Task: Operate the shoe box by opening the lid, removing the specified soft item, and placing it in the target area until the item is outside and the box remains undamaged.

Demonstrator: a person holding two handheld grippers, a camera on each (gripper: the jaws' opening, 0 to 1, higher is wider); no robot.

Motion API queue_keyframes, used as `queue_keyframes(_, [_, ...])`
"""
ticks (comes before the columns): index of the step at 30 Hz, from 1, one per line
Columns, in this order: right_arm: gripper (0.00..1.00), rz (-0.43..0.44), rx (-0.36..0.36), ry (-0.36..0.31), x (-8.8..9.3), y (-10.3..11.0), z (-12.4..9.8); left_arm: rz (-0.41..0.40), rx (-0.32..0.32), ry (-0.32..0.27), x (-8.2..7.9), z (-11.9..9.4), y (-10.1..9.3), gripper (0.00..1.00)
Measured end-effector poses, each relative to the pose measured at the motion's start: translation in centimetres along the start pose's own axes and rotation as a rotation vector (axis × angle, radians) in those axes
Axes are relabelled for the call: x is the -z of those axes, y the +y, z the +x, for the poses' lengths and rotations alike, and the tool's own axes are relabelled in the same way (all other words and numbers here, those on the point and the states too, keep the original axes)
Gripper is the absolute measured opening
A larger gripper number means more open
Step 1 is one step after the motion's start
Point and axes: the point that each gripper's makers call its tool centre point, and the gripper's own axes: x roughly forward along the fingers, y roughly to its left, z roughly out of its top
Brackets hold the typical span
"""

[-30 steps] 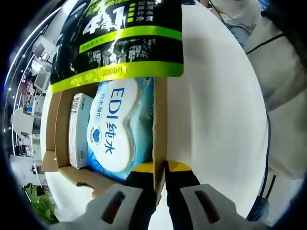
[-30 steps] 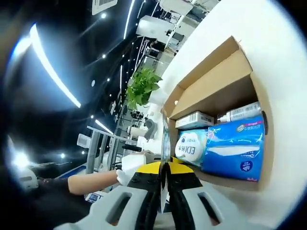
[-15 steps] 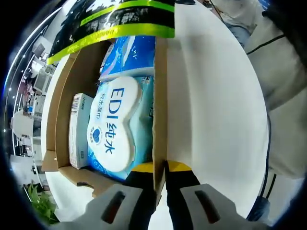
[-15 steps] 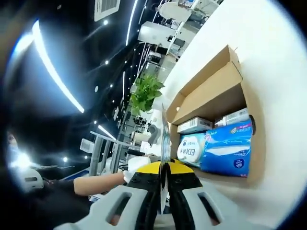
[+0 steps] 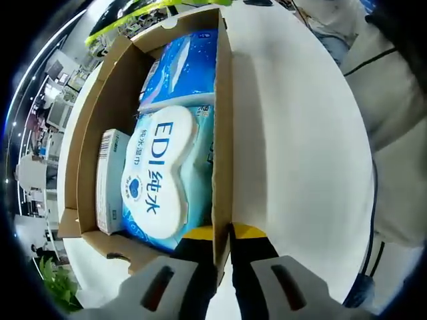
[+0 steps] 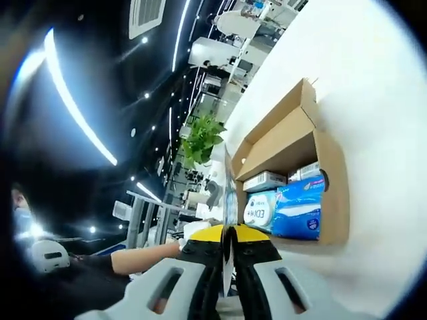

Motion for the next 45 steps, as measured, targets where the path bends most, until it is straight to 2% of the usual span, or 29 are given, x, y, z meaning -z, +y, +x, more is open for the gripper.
queue_keyframes(10, [0.0,0.002,-0.003,-0.015,-0.3,0.1,-1.6,-0.004,0.0,0.0,0.0,0.0,0.0,0.05])
queue_keyframes(17, [0.01,-0.016,0.022,-0.026,0.6,0.5,-2.1,-0.004,-0.005,0.0,0.0,0.0,0.0,0.05])
queue_keyframes(26, [0.01,-0.007,0.01,-0.037,0.4,1.6,-4.1,-0.004,-0.005,-0.001,0.0,0.0,0.0,0.05])
queue_keyframes(32, [0.01,-0.013,0.023,-0.055,-0.5,1.7,-5.6,-0.005,-0.003,0.0,0.0,0.0,0.0,0.05])
queue_keyframes(40, [0.0,-0.042,0.052,-0.082,-2.6,1.9,-8.0,-0.003,-0.006,-0.001,0.0,0.0,0.0,0.05])
queue_keyframes(45, [0.0,-0.059,0.065,-0.075,-3.5,1.9,-9.0,0.001,-0.011,-0.004,0.0,0.0,0.0,0.05])
